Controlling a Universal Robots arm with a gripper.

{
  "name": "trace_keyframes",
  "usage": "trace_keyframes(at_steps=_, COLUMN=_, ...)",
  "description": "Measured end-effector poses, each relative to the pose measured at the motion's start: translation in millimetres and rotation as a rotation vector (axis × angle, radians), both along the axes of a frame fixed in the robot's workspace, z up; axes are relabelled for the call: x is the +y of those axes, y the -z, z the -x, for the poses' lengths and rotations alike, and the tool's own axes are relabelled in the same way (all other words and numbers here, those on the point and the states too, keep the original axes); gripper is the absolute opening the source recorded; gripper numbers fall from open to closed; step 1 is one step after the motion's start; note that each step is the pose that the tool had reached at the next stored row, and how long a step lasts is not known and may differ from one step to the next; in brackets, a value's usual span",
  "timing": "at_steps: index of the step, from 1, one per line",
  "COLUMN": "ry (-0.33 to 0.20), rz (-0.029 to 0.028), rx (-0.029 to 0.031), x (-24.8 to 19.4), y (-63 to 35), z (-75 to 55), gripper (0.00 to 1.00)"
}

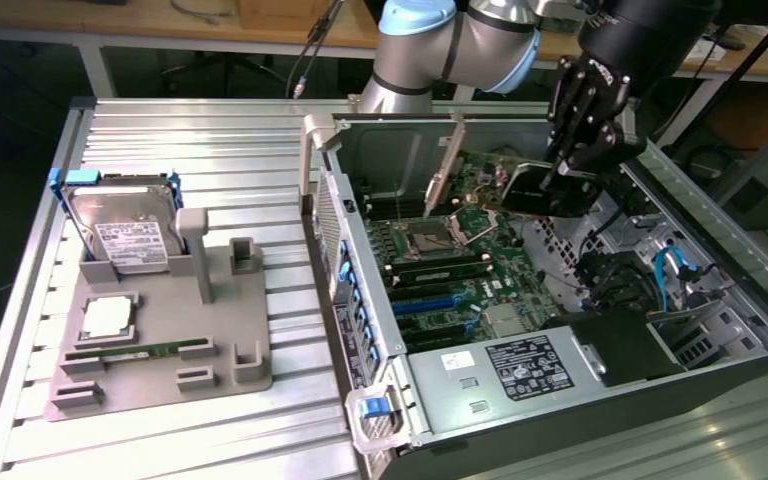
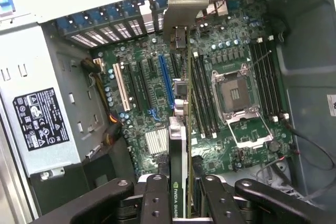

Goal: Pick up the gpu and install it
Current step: 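Insert the gpu into the slot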

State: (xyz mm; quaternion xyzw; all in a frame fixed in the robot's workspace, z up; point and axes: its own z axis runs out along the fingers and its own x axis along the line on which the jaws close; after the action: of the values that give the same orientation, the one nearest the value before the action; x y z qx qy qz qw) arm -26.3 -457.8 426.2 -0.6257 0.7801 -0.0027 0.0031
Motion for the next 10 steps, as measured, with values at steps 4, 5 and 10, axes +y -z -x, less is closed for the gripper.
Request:
trace_keyframes(at_steps=4, ry=-0.052, rz=0.0000, rx=0.0000, x=0.0, y=0.0, z=0.0, gripper=0.27)
trace_keyframes(at_steps=5, ry=-0.064, rz=0.0001, rx=0.0000, x=0.0, y=0.0, z=0.0, gripper=0.27)
trace_keyframes(at_steps=10, ry=-0.130, rz=0.0001, rx=0.0000, x=0.0, y=0.0, z=0.0, gripper=0.27)
